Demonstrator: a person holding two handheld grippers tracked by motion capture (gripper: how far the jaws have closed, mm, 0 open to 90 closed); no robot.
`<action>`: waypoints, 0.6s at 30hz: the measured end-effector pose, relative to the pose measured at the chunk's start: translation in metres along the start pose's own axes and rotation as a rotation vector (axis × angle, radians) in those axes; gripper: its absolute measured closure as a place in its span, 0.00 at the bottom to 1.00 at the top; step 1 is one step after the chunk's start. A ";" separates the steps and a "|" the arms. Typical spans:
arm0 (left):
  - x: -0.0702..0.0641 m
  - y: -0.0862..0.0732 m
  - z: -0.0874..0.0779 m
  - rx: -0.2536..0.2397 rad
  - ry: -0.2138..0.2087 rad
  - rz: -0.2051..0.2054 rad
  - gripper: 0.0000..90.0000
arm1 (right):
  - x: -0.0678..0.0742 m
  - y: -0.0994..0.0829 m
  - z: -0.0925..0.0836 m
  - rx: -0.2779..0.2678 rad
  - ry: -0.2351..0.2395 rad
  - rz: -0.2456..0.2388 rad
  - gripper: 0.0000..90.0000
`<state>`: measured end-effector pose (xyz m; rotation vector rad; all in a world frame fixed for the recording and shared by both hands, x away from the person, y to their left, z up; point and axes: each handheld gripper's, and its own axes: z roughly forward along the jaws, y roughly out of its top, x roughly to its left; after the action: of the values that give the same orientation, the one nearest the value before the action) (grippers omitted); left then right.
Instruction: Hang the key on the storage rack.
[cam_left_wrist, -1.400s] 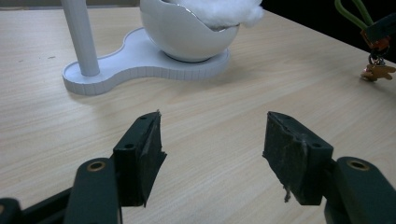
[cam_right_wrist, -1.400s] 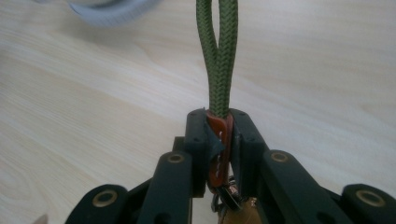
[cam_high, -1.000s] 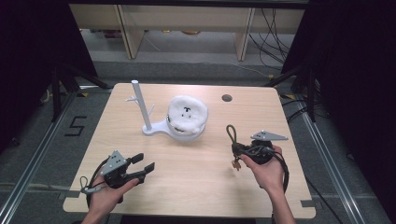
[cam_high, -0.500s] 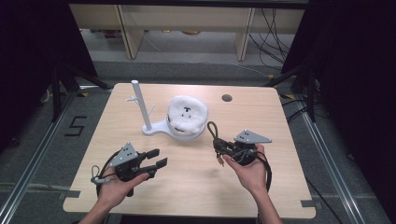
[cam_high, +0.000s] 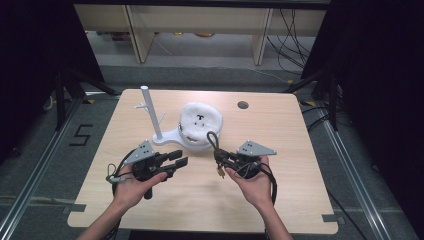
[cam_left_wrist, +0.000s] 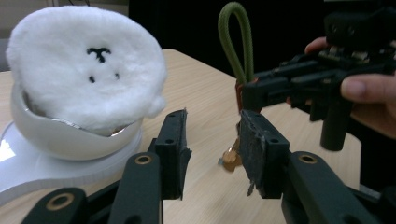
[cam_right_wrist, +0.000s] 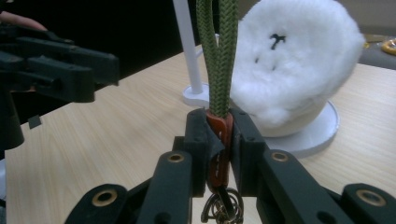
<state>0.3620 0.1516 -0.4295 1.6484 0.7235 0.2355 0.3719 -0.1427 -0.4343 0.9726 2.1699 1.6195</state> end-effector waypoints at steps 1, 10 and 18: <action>0.000 0.002 0.002 0.000 -0.002 -0.003 0.69 | 0.000 0.000 0.002 0.002 0.008 -0.020 0.88; -0.001 0.010 0.018 -0.007 -0.045 -0.040 0.73 | 0.012 -0.003 0.014 0.006 0.048 -0.024 0.88; 0.001 0.013 0.026 -0.006 -0.073 -0.080 0.78 | 0.019 -0.003 0.019 -0.006 0.070 -0.033 0.88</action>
<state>0.3805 0.1304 -0.4226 1.6103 0.7305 0.1195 0.3678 -0.1169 -0.4407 0.8867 2.2132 1.6673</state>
